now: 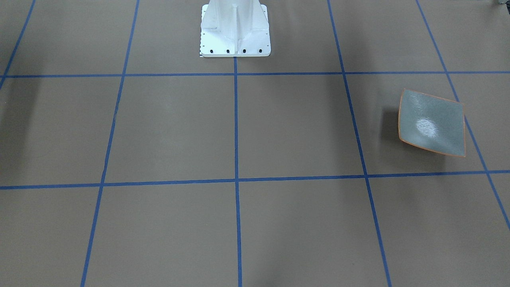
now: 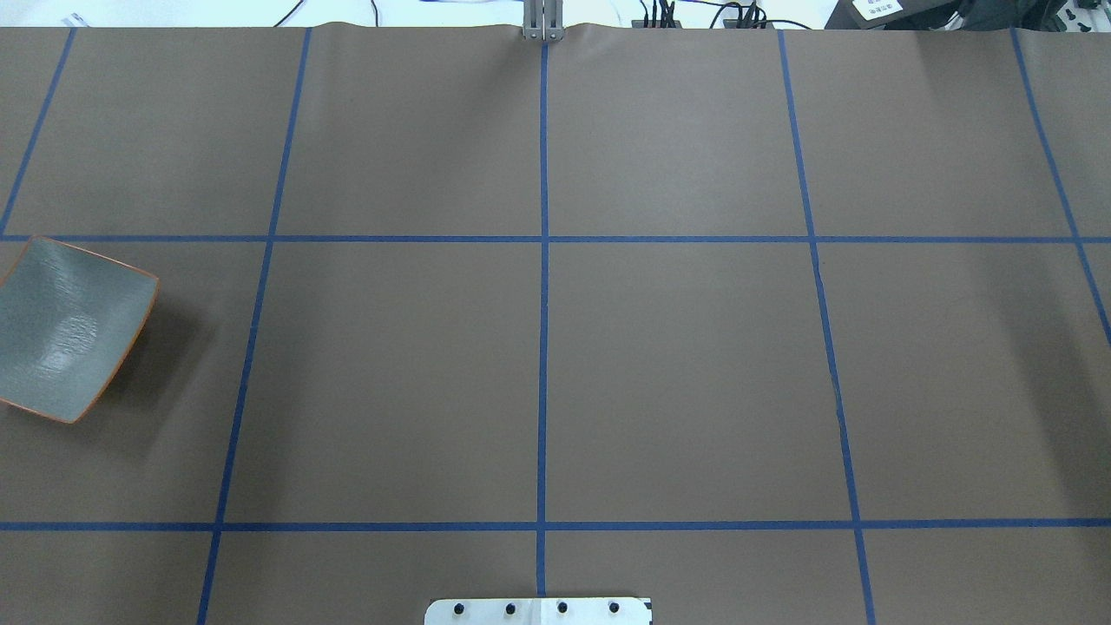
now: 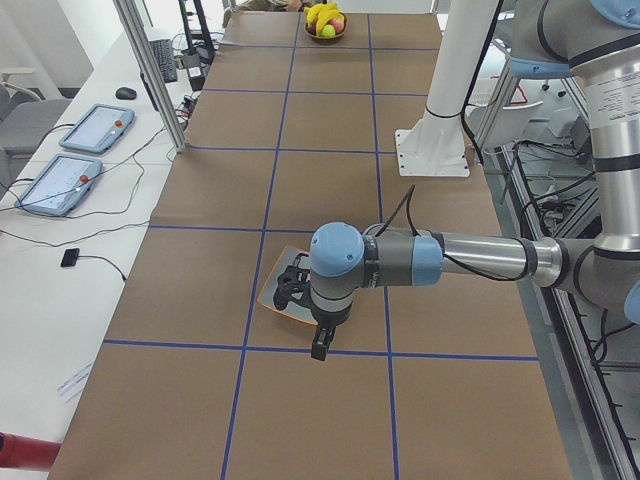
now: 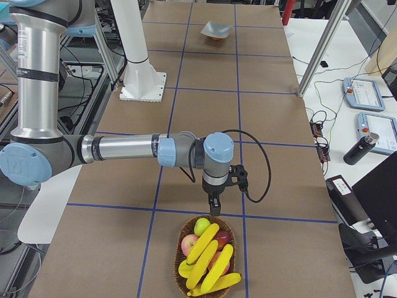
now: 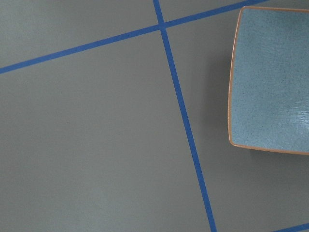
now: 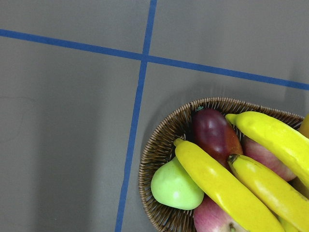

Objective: Transfer all bananas from basket to plate

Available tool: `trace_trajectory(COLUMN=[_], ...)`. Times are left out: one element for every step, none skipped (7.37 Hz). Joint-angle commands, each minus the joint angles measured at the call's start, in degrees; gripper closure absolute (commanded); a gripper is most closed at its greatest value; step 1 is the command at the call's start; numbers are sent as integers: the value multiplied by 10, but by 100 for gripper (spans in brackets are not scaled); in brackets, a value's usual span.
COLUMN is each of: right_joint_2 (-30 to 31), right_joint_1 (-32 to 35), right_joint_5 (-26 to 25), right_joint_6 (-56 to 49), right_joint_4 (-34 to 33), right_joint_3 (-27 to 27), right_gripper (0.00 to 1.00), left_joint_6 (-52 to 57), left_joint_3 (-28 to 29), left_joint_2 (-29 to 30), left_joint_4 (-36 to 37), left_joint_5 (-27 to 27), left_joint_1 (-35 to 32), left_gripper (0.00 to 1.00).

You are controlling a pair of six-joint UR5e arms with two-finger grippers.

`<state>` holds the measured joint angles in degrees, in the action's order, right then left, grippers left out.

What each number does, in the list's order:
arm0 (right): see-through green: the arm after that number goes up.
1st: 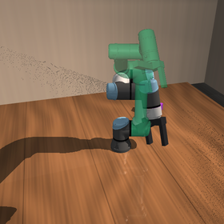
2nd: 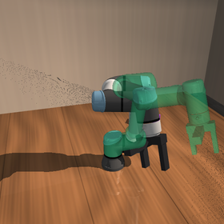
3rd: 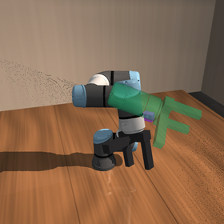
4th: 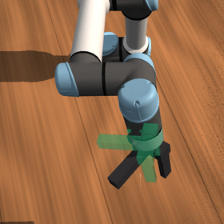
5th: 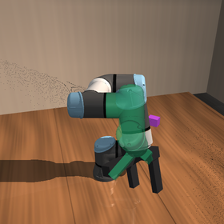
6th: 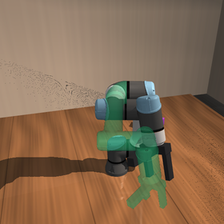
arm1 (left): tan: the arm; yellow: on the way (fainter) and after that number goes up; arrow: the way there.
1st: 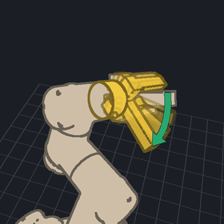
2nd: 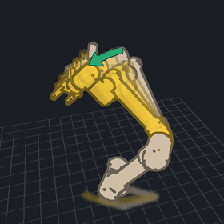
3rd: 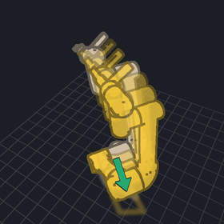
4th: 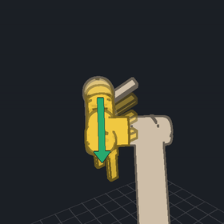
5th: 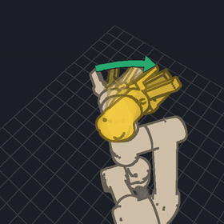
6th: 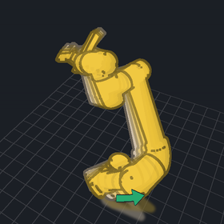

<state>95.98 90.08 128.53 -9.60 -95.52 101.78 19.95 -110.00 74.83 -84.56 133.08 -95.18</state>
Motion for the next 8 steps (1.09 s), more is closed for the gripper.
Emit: trace_trajectory(right_joint_2=[-1,0,0,1,0,1,-15,-12], right_joint_1=[-2,-2,0,0,0,0,1,1], right_joint_5=[5,5,5,0,1,2,6,24], right_joint_6=[3,2,-3,-4,0,2,0,1], right_joint_4=[11,11,11,11,11,11,19,37], right_joint_3=[6,11,23,30,30,28,31,23], right_gripper=[0,0,0,0,0,0,0,0], left_joint_6=[3,2,2,0,-2,-5,-4,-4], left_joint_3=[1,3,-2,0,4,6,19,16], left_joint_2=[0,-2,1,7,11,7,17,27], left_joint_4=[-16,-20,-20,-47,-101,-113,-120,-124], left_joint_5=[2,4,2,-3,-2,2,4,4], left_joint_1=[1,1,1,1,0,0,0,1], left_gripper=[0,0,0,0,0,0,0,0])
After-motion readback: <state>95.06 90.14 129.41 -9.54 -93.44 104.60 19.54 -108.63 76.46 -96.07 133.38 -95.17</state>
